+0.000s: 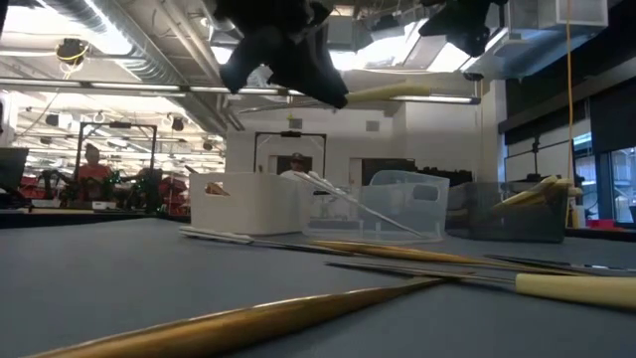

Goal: Sort silverware by color (type)
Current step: Put the yellow knife into the black bin

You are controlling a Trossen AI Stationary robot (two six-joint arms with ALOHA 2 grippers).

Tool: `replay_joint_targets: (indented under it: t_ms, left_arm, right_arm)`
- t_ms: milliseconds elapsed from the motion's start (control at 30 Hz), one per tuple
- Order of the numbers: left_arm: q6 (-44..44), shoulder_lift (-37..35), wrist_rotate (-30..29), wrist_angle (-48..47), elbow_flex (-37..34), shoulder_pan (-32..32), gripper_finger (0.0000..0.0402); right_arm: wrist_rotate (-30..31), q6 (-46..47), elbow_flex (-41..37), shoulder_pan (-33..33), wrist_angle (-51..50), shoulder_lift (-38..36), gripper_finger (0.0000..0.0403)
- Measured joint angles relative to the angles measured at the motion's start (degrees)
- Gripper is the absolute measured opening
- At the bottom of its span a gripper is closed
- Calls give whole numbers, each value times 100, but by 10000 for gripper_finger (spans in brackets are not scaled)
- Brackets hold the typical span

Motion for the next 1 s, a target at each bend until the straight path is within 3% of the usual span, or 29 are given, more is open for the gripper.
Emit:
replay_joint_targets:
  t_ms: [433,1000]
  left_arm:
    - [1525,0,-423,258,4,239,40]
    - [1977,0,-477,457,4,222,40]
  right_arm:
    - [42,283,-2,0,183,678,154]
    - [42,279,-2,0,345,1367,154]
